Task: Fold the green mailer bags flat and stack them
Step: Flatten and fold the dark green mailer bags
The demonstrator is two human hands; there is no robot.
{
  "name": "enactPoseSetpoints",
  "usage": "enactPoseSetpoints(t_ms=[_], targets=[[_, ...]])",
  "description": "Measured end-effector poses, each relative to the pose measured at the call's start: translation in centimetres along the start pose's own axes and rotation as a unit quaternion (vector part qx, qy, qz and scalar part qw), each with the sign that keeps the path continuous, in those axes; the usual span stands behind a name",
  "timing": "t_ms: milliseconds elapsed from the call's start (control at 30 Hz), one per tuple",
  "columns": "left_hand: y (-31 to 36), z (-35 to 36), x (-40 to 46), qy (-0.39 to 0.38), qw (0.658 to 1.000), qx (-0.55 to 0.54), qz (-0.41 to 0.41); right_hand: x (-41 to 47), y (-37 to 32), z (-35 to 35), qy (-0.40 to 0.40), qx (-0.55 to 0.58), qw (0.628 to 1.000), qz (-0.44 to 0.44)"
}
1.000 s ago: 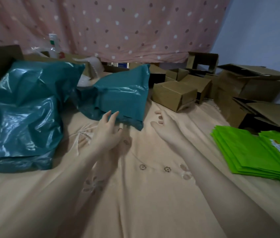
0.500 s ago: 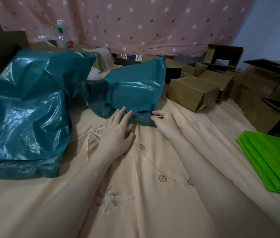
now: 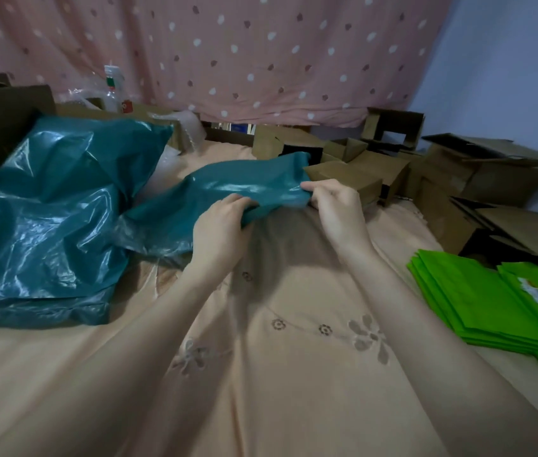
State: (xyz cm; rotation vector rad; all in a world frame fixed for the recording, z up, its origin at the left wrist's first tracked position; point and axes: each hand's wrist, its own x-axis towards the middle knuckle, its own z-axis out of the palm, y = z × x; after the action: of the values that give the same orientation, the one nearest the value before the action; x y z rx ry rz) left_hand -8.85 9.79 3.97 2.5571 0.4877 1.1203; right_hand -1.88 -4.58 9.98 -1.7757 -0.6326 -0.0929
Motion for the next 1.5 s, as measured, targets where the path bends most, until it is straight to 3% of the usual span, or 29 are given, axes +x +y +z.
enactPoseSetpoints(t_ms=[167,333,467,600,700,867,1033,1133,1167,1233,1300,1367,1433,1500], targets=[[3.6,-4.4,0.3,0.053,0.997,-0.027,0.046,-2.0,-1.8,-3.5,-0.001,-0.046,0.997,-0.065],[6.6,-8.3,0.8,0.09,0.988,-0.056,0.109,-2.5,-3.1,-6.7,0.048,-0.104,0.985,-0.125],[9.3,-11.1,1.5,0.112,0.978,-0.102,0.143,-3.1,-4.1,-8.6,-0.067,-0.154,0.976,-0.138],[12.1,-13.1,2.1,0.157,0.965,-0.096,0.187,-4.6,-5.7,-9.5,-0.015,-0.069,0.988,-0.135],[13.5,-13.4,2.3,0.227,0.955,0.003,0.193,-5.4,-7.5,-9.9,0.032,-0.092,0.984,-0.151],[14.6,-13.0,1.0,0.296,0.935,0.083,0.176,-7.1,-9.6,-9.7,0.07,-0.002,0.987,-0.142],[15.4,-12.2,-1.1,0.36,0.893,0.092,0.255,-7.9,-10.7,-9.8,0.071,0.138,0.981,-0.113],[15.6,-12.5,-1.6,0.411,0.848,0.062,0.329,-7.6,-11.2,-10.0,0.107,0.199,0.971,-0.076],[15.7,-12.7,-1.7,0.396,0.846,0.057,0.353,-7.4,-11.5,-10.2,0.122,0.206,0.969,-0.067],[15.8,-13.2,-1.4,0.323,0.874,0.045,0.36,-7.0,-12.2,-10.7,0.14,0.232,0.961,-0.058],[16.4,-13.8,-1.2,0.222,0.931,0.026,0.288,-6.9,-13.1,-11.2,0.131,0.247,0.958,-0.07],[17.5,-14.7,-1.1,0.071,0.971,-0.079,0.212,-7.2,-14.0,-11.5,0.103,0.246,0.958,-0.106],[18.8,-15.4,-1.0,-0.034,0.951,-0.252,0.176,-7.5,-14.4,-11.6,0.059,0.231,0.961,-0.141],[19.7,-15.8,-0.4,-0.024,0.919,-0.364,0.147,-7.6,-14.5,-11.7,0.009,0.214,0.964,-0.158]])
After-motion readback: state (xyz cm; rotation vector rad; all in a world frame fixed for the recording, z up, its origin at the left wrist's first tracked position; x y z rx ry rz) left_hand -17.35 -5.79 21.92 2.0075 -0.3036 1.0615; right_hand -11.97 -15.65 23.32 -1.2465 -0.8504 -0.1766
